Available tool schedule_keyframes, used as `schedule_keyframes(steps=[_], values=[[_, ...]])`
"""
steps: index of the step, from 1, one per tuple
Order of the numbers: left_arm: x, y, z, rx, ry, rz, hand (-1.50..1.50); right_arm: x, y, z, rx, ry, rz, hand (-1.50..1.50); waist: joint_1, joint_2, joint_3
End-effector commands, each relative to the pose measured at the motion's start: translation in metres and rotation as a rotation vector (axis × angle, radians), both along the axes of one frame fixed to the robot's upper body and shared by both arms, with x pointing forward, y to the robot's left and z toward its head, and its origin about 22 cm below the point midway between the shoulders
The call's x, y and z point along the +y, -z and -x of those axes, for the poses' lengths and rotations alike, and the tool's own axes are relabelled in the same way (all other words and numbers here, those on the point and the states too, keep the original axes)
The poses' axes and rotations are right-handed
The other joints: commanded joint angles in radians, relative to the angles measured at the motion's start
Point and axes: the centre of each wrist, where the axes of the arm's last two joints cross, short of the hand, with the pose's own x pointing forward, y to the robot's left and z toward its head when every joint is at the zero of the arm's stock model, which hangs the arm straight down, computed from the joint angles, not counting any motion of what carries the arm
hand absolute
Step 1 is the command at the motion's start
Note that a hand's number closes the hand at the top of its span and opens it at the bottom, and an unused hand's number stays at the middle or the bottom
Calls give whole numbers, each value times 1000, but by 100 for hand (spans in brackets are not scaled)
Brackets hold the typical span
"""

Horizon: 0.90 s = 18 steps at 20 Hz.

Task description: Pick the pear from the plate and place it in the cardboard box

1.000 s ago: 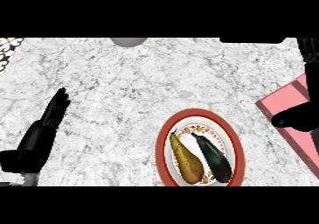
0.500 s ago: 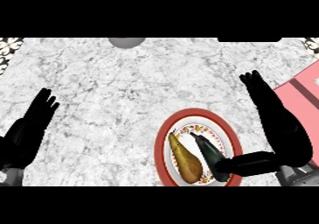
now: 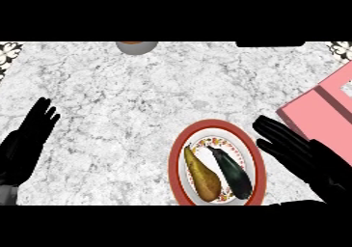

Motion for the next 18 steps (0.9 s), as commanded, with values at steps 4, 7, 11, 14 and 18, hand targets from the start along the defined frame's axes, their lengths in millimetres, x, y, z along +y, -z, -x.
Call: schedule_keyframes(steps=[4, 7, 11, 14, 18], values=[[-8, 3, -8, -6, 6, 9, 0, 22, -36, 23, -44, 158, 437, -150, 2, 5, -1], [-8, -5, -7, -9, 0, 4, 0, 50, -31, 41, 38, 187, 540, -150, 17, 6, 0], [-8, -4, -13, -9, 14, 20, 0, 81, -32, 38, 88, 223, 652, -150, 30, 11, 1], [3, -6, -11, 2, 18, 0, 0, 96, -24, 39, 205, 230, 665, -150, 25, 11, 2], [0, -3, -11, 5, 21, 22, 0, 106, -36, 32, 220, 237, 705, -150, 22, 11, 3]])
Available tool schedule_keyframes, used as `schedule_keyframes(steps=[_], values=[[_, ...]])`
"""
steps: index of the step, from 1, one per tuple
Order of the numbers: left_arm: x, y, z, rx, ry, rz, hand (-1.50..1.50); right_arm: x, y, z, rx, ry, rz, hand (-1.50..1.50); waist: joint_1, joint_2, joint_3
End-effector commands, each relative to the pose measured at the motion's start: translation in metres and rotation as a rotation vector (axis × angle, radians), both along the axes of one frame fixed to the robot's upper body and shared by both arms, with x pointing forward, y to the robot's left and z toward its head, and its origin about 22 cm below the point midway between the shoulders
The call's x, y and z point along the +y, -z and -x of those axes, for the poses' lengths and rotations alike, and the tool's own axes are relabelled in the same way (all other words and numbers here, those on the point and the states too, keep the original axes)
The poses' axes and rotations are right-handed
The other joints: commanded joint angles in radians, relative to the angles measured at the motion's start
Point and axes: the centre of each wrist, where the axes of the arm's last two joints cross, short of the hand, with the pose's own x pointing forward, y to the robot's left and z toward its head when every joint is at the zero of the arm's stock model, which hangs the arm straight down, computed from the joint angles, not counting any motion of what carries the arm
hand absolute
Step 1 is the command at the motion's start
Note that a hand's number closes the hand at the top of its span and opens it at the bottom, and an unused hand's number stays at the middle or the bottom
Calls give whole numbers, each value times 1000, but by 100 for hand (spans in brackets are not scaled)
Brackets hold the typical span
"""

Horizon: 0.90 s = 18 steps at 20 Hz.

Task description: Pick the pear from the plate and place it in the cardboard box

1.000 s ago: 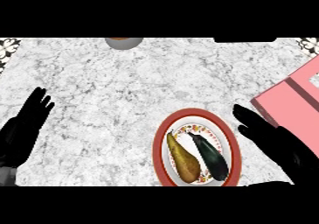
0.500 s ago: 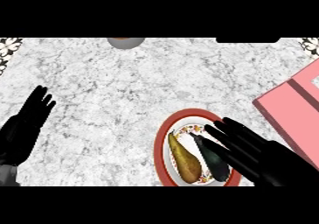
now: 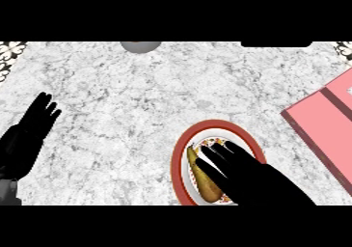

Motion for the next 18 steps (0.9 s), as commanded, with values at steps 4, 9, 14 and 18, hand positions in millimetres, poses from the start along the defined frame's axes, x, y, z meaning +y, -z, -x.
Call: schedule_keyframes(steps=[4, 9, 14, 18], values=[[9, 14, 9, -6, -20, -23, 0, 22, 4, 6, 53, 40, 88, -150, -4, 0, 1], [-33, 8, 13, -22, 0, 0, 0, 19, 4, -24, 55, 60, 108, -150, 1, 1, 2], [2, -5, -12, 2, -15, 6, 0, 18, 25, -19, 52, 11, 83, -150, -4, 2, 2], [1, -4, -2, -1, 2, -16, 0, 30, 20, -14, 47, -11, 64, -150, -2, 1, 2]])
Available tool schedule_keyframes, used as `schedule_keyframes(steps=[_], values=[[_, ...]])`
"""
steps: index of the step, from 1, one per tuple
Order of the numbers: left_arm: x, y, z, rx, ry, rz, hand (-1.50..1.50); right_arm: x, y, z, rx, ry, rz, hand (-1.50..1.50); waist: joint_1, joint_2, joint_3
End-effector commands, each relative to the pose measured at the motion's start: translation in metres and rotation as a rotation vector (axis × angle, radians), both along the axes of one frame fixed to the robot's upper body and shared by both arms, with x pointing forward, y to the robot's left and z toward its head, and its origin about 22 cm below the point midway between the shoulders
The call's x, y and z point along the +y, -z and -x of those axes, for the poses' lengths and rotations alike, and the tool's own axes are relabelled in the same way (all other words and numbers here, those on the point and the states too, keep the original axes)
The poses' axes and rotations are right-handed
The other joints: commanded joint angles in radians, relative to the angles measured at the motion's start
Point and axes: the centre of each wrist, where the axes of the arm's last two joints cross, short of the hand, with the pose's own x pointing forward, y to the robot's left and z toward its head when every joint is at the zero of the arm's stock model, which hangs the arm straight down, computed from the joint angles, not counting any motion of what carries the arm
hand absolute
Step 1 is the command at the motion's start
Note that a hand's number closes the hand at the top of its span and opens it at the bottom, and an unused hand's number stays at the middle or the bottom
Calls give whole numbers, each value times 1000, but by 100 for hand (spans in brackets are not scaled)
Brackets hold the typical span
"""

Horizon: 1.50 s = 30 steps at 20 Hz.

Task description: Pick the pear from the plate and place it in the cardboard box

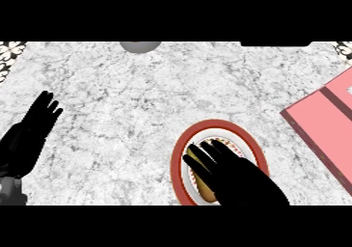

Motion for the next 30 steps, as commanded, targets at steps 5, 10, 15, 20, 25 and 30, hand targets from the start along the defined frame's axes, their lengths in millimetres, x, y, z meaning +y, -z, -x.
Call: schedule_keyframes(steps=[5, 10, 15, 20, 25, 30], values=[[-1, -12, -8, 4, -7, -2, 0, 21, 7, 4, -66, -19, 1, -150, -2, 0, 0], [3, -7, 5, 0, 20, -5, 0, 31, 22, -13, -51, -5, 54, -150, 2, 0, 0], [-11, -1, 2, 2, 9, 19, 0, 17, 25, -13, -37, 12, 80, -150, 0, 0, 0], [-13, 6, 3, -12, -4, 5, 0, 20, 37, -4, -33, 34, 113, -150, -1, 0, 0], [-1, 3, 12, 3, 8, 7, 0, 42, 34, 4, -50, 38, 144, -150, 0, 0, 0], [-1, -19, -5, -4, -13, -6, 0, 32, 52, -12, -32, 43, 145, -150, -1, 0, 0]])
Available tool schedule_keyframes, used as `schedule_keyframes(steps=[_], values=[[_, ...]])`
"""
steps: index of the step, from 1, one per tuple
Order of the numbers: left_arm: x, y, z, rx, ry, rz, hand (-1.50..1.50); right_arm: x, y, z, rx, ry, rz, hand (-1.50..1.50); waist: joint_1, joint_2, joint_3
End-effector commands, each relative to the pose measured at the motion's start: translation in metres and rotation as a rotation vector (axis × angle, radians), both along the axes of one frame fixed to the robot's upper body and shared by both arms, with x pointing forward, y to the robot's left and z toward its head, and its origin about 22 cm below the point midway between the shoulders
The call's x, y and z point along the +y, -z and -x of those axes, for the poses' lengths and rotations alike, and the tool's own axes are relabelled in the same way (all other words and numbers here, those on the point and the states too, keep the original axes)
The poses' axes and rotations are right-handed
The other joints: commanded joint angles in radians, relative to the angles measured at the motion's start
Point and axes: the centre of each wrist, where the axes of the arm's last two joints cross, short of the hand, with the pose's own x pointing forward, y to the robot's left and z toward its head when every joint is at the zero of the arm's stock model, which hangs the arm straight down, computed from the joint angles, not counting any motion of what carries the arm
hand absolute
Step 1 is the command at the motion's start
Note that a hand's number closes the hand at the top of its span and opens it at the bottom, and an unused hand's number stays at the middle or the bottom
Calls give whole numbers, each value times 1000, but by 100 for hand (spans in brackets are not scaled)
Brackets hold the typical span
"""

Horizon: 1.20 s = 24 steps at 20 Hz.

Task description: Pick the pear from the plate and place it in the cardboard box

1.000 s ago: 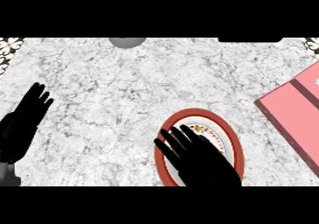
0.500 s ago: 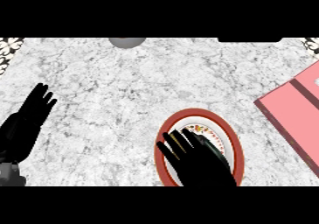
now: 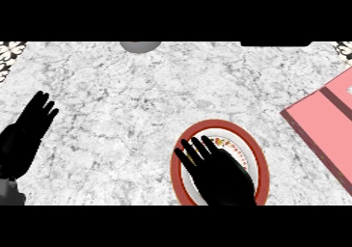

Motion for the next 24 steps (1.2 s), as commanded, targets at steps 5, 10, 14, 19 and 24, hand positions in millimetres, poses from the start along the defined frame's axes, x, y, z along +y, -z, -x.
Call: schedule_keyframes(steps=[5, 10, 14, 19, 24], values=[[-7, 5, 0, 0, 8, -12, 0, 0, 29, -16, 17, -3, 53, -150, 1, 0, 0], [7, 18, 12, 0, -3, -9, 0, 8, 19, -11, 30, -6, 62, -150, 1, 0, 0], [-8, -2, -1, 19, -2, 19, 0, -23, 31, -11, 28, 7, 44, -150, -1, 0, 0], [-8, 0, -15, 0, 23, -6, 0, 4, 58, -31, 26, 6, 54, -150, 0, 1, 0], [8, 15, -8, -5, 0, 2, 0, 0, 28, -31, -30, -68, -3, 150, -2, 1, 0]])
